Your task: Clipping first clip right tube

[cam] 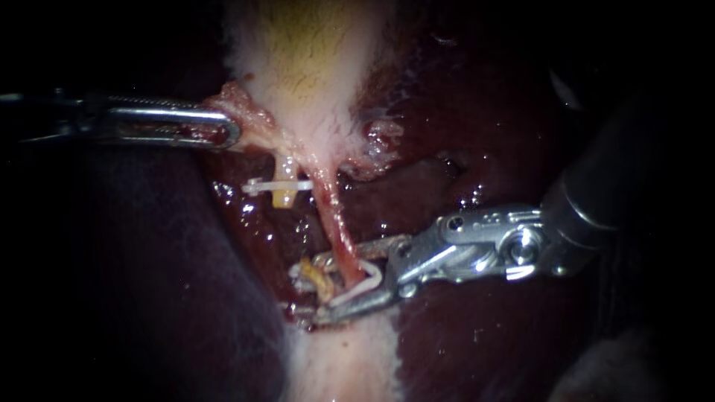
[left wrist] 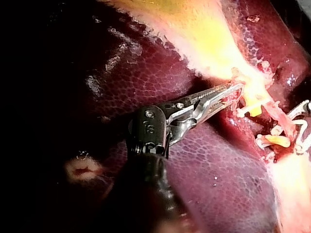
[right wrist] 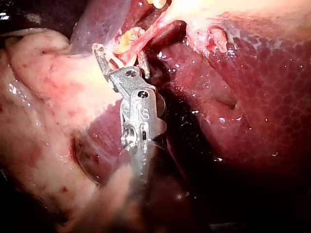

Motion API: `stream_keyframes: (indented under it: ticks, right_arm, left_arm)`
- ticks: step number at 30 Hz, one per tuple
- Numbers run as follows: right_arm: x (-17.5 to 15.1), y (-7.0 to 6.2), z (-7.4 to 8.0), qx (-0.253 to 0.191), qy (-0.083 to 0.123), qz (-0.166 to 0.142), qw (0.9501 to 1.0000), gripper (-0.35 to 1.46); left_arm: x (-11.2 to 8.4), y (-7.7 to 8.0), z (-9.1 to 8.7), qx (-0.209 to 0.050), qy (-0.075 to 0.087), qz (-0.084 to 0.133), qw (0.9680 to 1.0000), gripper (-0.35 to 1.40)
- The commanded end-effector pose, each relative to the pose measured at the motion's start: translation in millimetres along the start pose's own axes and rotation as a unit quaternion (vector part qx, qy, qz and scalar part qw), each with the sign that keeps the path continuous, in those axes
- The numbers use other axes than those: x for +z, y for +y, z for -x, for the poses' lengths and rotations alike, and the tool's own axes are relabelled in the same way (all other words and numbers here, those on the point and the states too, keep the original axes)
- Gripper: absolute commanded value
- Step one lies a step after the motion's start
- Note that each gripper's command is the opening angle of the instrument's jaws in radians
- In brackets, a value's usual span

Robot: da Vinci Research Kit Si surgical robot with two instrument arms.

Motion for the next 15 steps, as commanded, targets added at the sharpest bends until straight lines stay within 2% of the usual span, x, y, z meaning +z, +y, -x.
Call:
stream_keyframes:
  ticks: [1,9,15]
  right_arm:
    - [-0.1,-0.3,-0.2,0.001,0.000,-0.005,1.0000,0.45]
    - [0.3,-2.3,-0.7,0.004,0.017,-0.031,0.9994,0.43]
    - [0.5,-2.5,-0.9,0.004,0.016,-0.032,0.9994,0.41]
  left_arm:
    - [0.0,0.0,0.0,0.000,0.000,0.001,1.0000,-0.35]
    - [0.0,-0.1,0.0,0.000,0.000,0.001,1.0000,-0.35]
    - [0.0,-0.2,0.0,0.000,0.000,0.001,1.0000,-0.35]
